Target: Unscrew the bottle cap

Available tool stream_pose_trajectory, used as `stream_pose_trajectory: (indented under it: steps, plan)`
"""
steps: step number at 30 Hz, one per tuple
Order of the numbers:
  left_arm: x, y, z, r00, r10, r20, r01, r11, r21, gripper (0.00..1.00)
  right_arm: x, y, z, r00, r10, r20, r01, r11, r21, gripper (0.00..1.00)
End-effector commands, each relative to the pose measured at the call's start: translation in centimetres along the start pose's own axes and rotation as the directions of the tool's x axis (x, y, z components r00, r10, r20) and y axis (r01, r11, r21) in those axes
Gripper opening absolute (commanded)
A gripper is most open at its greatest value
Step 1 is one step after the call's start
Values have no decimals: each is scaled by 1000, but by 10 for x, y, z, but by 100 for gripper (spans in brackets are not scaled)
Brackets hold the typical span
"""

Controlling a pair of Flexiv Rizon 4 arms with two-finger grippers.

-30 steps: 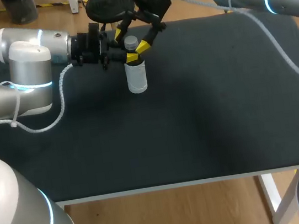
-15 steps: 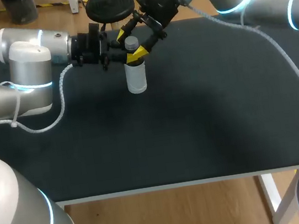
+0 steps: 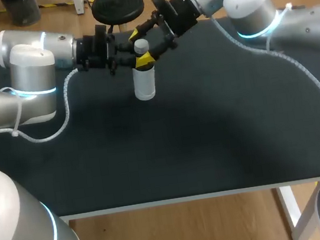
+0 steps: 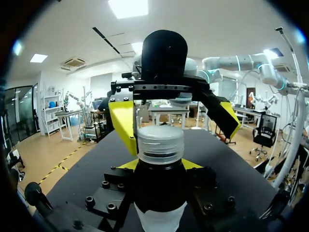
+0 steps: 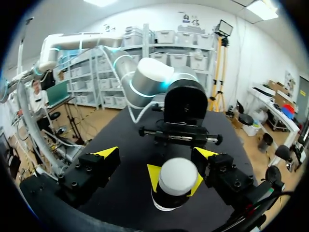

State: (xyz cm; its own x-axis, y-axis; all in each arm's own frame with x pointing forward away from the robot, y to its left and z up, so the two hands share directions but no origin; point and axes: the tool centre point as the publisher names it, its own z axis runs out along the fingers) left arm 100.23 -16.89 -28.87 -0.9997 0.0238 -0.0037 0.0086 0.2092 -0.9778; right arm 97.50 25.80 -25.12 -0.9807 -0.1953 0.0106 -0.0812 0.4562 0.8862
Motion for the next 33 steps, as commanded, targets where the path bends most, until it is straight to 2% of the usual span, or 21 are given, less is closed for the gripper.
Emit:
stream_pose_trajectory:
  steps: [1, 13, 17, 18, 19, 20, 24, 27, 28, 33]
  plan:
    - [0, -1, -1, 1000, 0, 1, 0, 1000, 0, 0, -1, -2, -3, 990, 21, 137, -21, 1000, -3, 100]
    - [0, -1, -1, 1000, 0, 1, 0, 1000, 0, 0, -6, -7, -2, 989, 70, 132, -66, 997, -30, 100]
    - [0, -1, -1, 1000, 0, 1, 0, 1000, 0, 0, -7, -7, -2, 989, 72, 129, -68, 997, -35, 85]
    - [0, -1, -1, 1000, 0, 1, 0, 1000, 0, 0, -8, -7, -2, 989, 72, 128, -69, 997, -34, 77]
    - [0, -1, -1, 1000, 0, 1, 0, 1000, 0, 0, -8, -7, -3, 989, 73, 127, -69, 997, -34, 56]
    - [0, -1, -1, 1000, 0, 1, 0, 1000, 0, 0, -9, -7, -3, 989, 73, 127, -69, 997, -34, 48]
    - [0, -1, -1, 1000, 0, 1, 0, 1000, 0, 0, -11, -6, -4, 990, 69, 125, -66, 997, -31, 33]
    - [0, -1, -1, 1000, 0, 1, 0, 1000, 0, 0, -12, -5, -4, 990, 66, 121, -63, 998, -31, 4]
    - [0, -1, -1, 1000, 0, 1, 0, 1000, 0, 0, -13, -5, -4, 991, 65, 119, -61, 998, -32, 0]
    - [0, -1, -1, 1000, 0, 1, 0, 1000, 0, 0, -15, -5, -4, 994, 50, 100, -47, 998, -33, 0]
